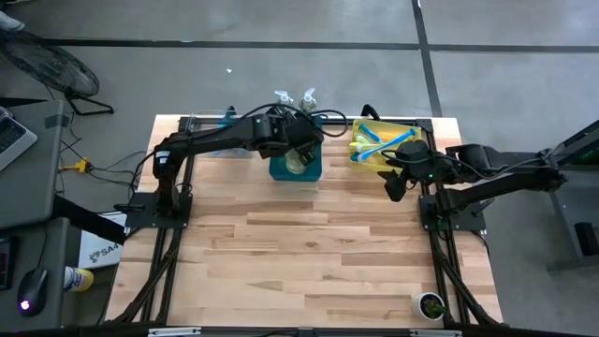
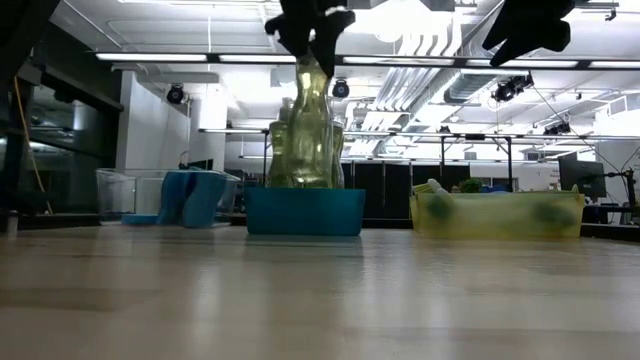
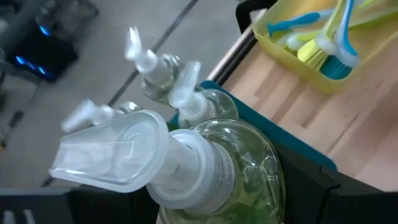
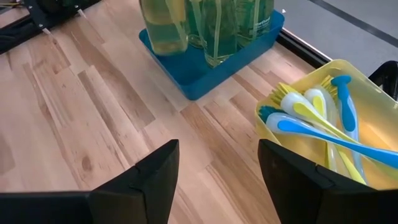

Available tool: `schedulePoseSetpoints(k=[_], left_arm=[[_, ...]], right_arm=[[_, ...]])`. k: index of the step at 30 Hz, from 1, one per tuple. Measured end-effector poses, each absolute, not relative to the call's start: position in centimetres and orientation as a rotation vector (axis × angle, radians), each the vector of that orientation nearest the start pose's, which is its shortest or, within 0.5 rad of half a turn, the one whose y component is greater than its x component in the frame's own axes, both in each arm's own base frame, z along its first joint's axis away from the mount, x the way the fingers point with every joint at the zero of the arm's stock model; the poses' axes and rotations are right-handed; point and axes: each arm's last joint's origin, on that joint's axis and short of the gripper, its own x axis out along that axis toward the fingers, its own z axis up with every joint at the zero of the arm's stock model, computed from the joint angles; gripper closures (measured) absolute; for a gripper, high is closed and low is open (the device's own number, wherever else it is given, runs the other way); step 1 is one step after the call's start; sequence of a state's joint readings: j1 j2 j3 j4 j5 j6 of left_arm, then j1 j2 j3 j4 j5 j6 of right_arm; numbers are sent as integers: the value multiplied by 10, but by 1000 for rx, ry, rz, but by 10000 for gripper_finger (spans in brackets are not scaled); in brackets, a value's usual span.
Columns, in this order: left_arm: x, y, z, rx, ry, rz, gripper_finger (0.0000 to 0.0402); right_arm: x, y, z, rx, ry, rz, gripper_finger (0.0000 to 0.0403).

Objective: Pick & Place Kitchen Sink Supplies
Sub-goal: Put the yellow soap dispenser into the blue bin

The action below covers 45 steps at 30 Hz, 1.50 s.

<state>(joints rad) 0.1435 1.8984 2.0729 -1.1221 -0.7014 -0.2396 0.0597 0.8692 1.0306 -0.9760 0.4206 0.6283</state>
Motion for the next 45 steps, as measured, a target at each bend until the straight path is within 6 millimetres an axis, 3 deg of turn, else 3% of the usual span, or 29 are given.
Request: schedulePoseSetpoints(k=[11, 26, 39, 41, 45], left_arm=[[386, 78, 348, 7, 793, 1070, 168], [390, 78, 295, -60, 788, 1122, 168], [391, 78, 292, -86, 795, 1087, 168], [391, 78, 292, -92, 793, 1086, 138], [391, 77, 292, -107, 808, 1062, 27]], right_arm=[[147, -3, 335, 398, 655, -571, 191], [147, -3, 335, 398, 653, -573, 190], [147, -3, 335, 402, 656, -565, 191], [147, -3, 335, 403, 656, -564, 191], [147, -3, 335, 404, 658, -560, 190]])
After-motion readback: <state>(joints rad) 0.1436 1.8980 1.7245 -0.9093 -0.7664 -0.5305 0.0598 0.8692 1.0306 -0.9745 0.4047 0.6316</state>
